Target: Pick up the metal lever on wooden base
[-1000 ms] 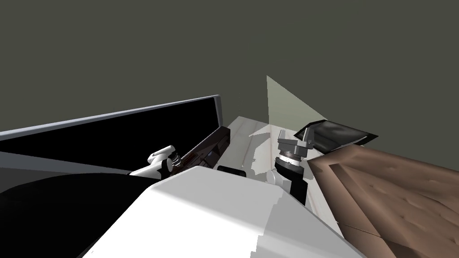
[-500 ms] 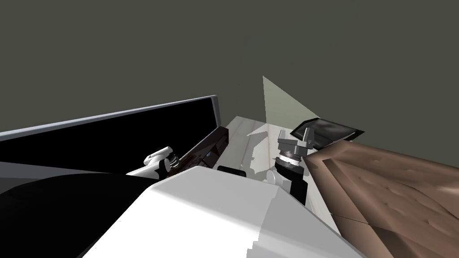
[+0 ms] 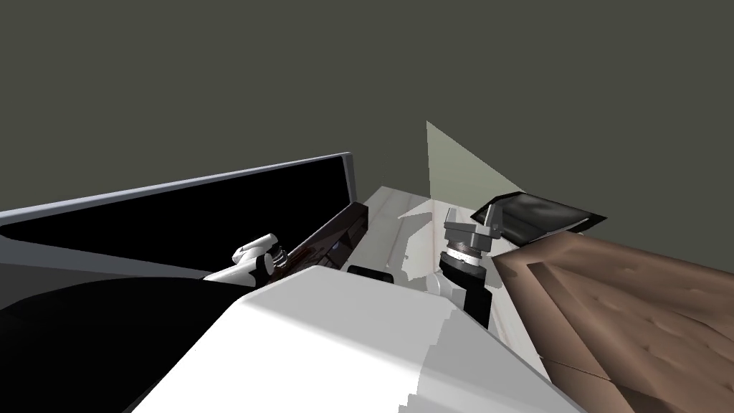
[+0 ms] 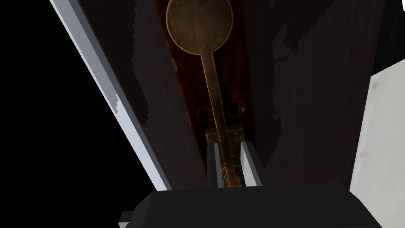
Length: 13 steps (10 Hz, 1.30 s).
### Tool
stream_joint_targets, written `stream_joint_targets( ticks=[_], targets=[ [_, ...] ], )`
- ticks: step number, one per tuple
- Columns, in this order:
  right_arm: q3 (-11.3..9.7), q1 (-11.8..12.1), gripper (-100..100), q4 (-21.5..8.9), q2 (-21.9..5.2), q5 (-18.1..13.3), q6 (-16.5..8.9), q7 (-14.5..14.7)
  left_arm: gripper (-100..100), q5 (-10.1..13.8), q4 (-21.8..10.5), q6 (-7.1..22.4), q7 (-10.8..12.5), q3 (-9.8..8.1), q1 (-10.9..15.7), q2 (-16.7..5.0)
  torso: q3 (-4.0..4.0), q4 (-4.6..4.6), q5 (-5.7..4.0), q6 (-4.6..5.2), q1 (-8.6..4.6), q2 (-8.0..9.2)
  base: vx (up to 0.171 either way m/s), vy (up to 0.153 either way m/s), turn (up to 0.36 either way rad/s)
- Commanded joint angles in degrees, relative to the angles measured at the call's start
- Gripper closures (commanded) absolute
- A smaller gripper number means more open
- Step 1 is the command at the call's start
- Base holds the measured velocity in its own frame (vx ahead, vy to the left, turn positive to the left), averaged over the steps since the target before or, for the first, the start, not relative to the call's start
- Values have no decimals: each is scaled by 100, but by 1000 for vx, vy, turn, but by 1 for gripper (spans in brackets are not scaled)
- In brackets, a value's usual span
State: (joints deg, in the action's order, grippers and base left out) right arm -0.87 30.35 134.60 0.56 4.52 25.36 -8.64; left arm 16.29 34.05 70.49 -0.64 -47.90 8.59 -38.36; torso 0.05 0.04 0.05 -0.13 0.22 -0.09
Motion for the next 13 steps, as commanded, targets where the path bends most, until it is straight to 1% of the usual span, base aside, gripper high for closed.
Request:
stream_joint_targets(
  ticks=[1,2,3,4,5,7,8,9,10,11,12,13],
  targets=[
    [0,0,0,0,0,0,0,0,100,-92,286,196,76,131,53,185,0,0,0,0,0,0,12,29,166],
    [0,1,0,0,0,0,0,0,100,-92,205,196,76,131,53,185,2,0,-1,-1,3,-4,15,26,88],
    [0,0,0,0,0,0,0,0,100,-92,297,196,76,131,53,185,3,2,4,1,2,-5,9,9,-3],
    [0,0,0,0,0,0,0,0,100,-178,481,335,131,255,128,328,3,1,5,5,-1,-5,18,19,188],
    [0,1,0,0,0,0,0,0,100,-178,554,335,131,255,128,328,6,5,11,-3,1,-7,21,14,134],
    [0,1,0,0,0,0,0,0,100,-350,956,613,242,503,276,615,6,6,11,-6,5,-7,26,36,265],
    [1,1,0,0,0,0,0,0,100,-436,1259,753,297,627,350,758,8,7,10,-7,8,-9,41,42,330],
    [1,1,0,0,0,0,0,0,100,-436,1267,753,297,627,350,758,10,6,8,-3,9,-15,30,22,80],
    [0,0,0,0,0,0,0,0,100,-522,1466,892,352,751,425,901,8,4,5,3,3,-13,22,33,164],
    [0,0,0,0,0,0,0,0,100,-522,1500,892,352,751,425,901,7,4,4,0,2,-11,20,21,102],
    [0,0,0,0,0,0,0,0,100,-608,1632,1031,407,875,499,1045,5,3,3,0,-2,-7,22,28,205],
    [0,0,0,0,0,0,0,0,100,-694,1894,1170,462,999,573,1188,3,3,1,-5,-3,-4,34,37,309]
  ],
)
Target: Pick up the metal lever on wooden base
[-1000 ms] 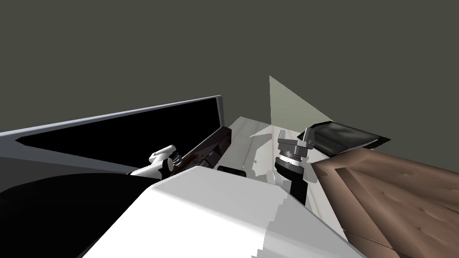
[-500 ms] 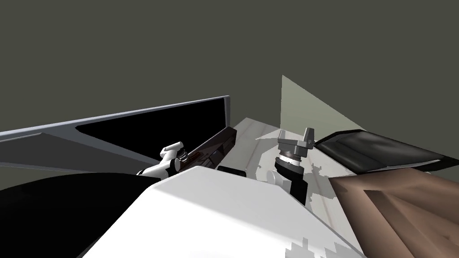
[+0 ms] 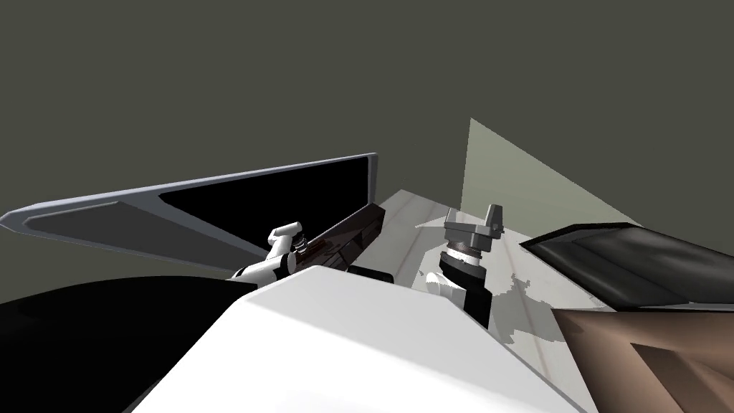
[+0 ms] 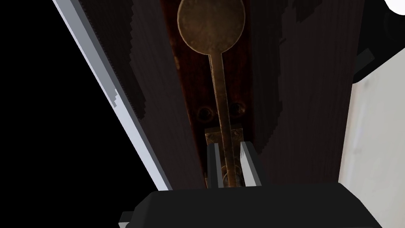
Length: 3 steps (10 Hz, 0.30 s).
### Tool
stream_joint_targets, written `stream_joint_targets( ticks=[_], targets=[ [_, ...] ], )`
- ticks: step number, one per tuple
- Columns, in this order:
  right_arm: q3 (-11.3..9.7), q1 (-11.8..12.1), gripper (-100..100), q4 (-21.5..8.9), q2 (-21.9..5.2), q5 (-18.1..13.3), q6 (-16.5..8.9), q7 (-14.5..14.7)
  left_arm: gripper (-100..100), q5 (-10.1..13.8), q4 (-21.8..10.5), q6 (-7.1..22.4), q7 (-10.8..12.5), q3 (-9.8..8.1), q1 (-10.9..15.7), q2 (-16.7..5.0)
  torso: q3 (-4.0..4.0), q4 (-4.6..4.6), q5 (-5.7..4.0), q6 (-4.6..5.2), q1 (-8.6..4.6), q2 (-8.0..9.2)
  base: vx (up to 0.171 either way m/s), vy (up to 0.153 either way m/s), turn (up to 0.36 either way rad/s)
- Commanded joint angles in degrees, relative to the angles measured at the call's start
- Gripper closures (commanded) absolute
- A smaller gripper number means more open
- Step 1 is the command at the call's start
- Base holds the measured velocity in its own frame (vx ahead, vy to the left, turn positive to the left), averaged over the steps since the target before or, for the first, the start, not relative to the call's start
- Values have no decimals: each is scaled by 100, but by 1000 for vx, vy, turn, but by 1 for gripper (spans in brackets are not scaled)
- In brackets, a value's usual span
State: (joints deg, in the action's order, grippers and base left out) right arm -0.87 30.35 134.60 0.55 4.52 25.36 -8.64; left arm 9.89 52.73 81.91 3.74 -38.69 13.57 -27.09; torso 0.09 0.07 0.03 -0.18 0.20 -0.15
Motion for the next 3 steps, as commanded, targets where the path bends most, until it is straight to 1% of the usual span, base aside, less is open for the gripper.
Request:
stream_joint_targets(
  ticks=[1,2,3],
  targets=[
    [0,0,0,0,0,0,0,0,100,-141,286,167,80,202,150,203,0,0,0,0,0,0,46,33,322],
    [0,0,0,0,0,0,0,0,100,-85,267,149,55,119,51,152,2,0,-1,2,-3,-4,23,7,51],
    [-1,-1,0,0,0,0,0,0,0,-95,298,180,67,133,56,167,-1,-1,-1,7,-8,2,0,0,0]
  ],
)
